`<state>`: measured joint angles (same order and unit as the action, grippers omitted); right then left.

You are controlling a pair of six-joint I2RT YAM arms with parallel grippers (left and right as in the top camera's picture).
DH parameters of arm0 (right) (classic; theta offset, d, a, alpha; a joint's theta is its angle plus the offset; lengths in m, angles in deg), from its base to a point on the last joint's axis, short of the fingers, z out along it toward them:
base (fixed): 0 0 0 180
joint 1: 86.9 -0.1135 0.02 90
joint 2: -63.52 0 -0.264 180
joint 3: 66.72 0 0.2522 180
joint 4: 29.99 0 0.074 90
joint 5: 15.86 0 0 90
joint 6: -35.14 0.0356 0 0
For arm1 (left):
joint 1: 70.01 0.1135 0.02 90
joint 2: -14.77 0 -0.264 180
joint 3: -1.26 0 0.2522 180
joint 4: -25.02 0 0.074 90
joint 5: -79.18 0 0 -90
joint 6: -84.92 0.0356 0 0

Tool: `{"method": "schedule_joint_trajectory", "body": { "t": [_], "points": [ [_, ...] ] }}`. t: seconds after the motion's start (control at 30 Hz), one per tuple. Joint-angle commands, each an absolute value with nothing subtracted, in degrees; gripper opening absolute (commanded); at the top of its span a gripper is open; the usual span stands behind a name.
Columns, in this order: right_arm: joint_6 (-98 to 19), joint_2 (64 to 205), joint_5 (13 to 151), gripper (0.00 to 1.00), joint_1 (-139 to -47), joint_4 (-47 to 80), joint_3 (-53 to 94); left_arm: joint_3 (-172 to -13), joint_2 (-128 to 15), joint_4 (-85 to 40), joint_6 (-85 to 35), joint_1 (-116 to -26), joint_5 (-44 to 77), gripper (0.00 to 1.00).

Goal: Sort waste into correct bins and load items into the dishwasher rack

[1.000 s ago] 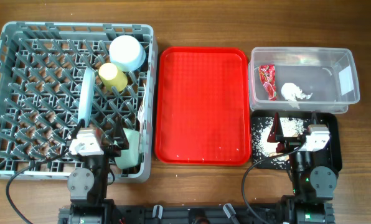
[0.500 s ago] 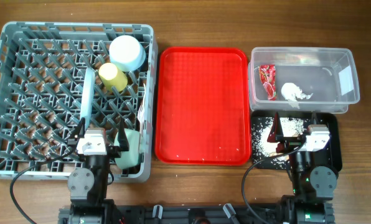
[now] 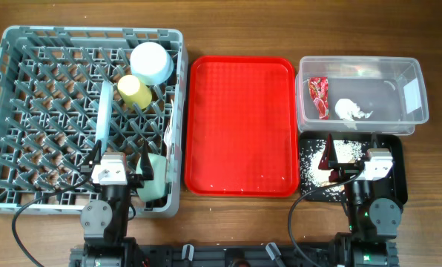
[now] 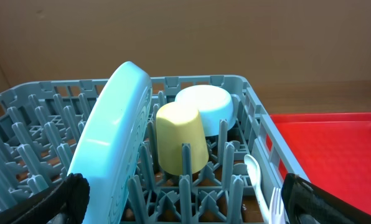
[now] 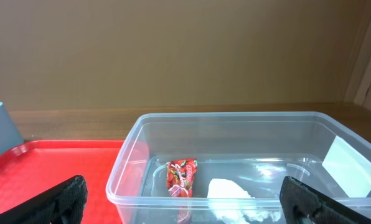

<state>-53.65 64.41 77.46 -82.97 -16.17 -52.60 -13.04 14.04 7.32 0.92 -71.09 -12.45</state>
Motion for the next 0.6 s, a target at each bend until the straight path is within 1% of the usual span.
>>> {"method": "schedule_joint_trajectory", "body": {
  "t": [0.0,0.57],
  "points": [
    [-54.48,63.73,76.67,1.0,-82.75,-16.33,-52.67,-12.82,14.6,7.14,2.01,-68.62,-11.94,1.0],
    [-54.46,63.73,76.67,1.0,-82.75,-16.33,-52.67,-12.82,14.54,7.14,2.01,-67.82,-11.94,1.0]
  ]
}}
